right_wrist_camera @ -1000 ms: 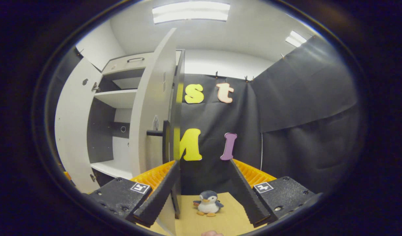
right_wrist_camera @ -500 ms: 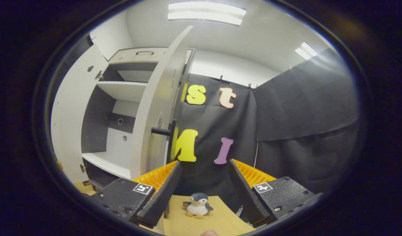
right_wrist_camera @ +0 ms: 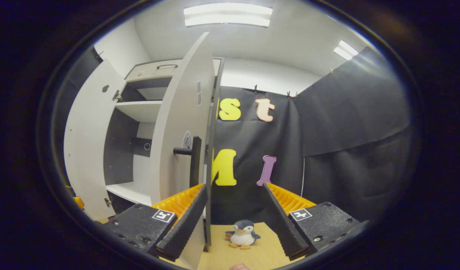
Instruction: Grasp the bottle in the cabinet with the left hand and place it on the coaster, then close the right door with the right hand and the left door with the left hand.
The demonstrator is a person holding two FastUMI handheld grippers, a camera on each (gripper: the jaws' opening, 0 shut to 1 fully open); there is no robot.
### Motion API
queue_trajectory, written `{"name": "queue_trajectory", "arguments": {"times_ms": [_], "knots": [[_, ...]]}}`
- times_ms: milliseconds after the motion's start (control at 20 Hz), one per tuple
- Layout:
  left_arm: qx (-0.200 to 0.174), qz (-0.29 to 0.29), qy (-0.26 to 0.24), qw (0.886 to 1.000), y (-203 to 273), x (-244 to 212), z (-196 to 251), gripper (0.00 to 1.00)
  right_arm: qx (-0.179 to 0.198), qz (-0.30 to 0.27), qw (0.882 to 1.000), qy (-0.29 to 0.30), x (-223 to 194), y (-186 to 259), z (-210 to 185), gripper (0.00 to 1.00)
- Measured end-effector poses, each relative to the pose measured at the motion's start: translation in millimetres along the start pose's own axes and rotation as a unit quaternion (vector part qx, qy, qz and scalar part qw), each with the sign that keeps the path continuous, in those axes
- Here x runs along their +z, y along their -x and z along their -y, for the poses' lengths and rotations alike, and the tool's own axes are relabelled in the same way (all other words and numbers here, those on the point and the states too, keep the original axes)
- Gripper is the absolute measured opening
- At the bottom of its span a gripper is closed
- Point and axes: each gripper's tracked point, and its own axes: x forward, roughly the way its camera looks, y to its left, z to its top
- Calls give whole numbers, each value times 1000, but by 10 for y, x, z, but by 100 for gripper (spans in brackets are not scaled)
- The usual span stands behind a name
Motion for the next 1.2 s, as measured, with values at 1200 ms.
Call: {"name": "queue_trajectory", "arguments": {"times_ms": [1200], "knots": [[94, 20, 31, 995, 290, 216, -701, 95, 129, 11, 991, -17, -211, 204, -1492, 96]]}}
